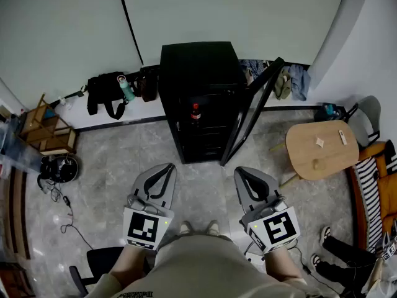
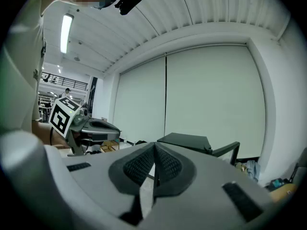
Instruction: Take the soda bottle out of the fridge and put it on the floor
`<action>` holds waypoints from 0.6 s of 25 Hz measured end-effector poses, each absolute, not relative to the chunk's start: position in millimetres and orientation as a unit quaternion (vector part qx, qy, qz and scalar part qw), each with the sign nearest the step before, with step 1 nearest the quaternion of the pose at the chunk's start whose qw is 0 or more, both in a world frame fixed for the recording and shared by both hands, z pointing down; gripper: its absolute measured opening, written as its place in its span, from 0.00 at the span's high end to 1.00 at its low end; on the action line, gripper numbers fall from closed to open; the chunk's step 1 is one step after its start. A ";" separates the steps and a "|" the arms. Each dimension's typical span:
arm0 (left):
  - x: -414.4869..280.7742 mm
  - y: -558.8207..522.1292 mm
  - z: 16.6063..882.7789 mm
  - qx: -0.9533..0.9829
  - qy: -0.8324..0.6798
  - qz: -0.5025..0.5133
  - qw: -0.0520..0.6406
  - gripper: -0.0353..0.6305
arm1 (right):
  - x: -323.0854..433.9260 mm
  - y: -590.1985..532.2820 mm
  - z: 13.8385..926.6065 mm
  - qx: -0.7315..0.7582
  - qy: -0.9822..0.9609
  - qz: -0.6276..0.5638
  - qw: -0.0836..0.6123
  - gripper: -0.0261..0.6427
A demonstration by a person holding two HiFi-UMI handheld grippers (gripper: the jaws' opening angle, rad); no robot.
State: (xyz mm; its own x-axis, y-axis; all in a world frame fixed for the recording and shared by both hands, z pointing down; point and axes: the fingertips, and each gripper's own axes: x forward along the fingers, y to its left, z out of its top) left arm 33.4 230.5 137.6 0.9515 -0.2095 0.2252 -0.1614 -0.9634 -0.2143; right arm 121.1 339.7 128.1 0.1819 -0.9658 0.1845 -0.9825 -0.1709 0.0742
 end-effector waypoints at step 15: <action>39.5 248.5 147.7 -0.982 0.105 -0.134 0.081 0.94 | 134.4 356.9 143.5 0.758 -0.644 0.066 0.079 0.97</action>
